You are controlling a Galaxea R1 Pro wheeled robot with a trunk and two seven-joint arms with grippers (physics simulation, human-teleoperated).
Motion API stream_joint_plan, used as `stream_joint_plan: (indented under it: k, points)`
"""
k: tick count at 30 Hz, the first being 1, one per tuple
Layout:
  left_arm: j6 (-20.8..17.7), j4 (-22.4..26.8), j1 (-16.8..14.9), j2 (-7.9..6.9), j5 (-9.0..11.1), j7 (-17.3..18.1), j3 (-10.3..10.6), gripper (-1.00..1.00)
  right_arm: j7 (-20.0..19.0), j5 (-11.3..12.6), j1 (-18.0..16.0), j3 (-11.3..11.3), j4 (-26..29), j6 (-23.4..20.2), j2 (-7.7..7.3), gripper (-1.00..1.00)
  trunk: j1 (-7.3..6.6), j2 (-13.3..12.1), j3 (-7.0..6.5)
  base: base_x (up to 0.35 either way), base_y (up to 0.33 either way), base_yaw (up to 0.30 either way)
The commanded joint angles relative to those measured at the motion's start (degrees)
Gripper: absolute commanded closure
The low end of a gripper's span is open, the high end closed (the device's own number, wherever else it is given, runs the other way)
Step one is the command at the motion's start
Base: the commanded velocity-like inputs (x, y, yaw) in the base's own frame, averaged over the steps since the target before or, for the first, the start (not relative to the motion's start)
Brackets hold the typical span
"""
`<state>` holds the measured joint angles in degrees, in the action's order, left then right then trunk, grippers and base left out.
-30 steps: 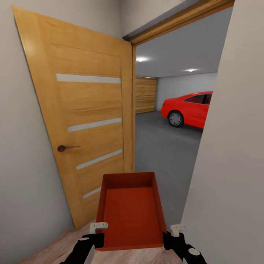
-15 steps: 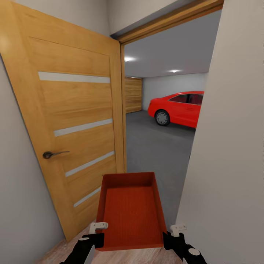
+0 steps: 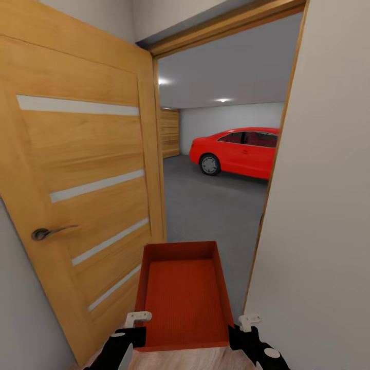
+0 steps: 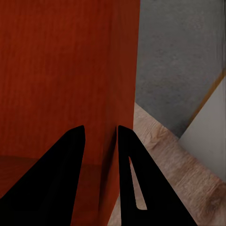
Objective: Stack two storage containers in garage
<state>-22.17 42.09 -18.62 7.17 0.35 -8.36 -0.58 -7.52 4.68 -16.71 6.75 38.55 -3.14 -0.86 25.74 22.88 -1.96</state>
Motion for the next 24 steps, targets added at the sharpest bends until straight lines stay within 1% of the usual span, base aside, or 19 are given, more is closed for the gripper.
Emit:
stream_joint_plan:
  k: [1,24]
  points:
    - [-0.51,0.01,-0.01,-2.95,-1.14,-1.13,-0.73,1.0,-0.74,-0.2,0.01,0.89,0.21,0.68,-0.11,1.0,0.04,0.04,0.02,0.205,0.217,-0.252]
    - [-0.51,0.01,-0.01,-2.95,-1.13,-1.13,-0.73,1.0,-0.74,-0.2,0.01,0.89,0.21,0.68,-0.11,1.0,0.04,0.04,0.02,0.204,0.226,-0.247]
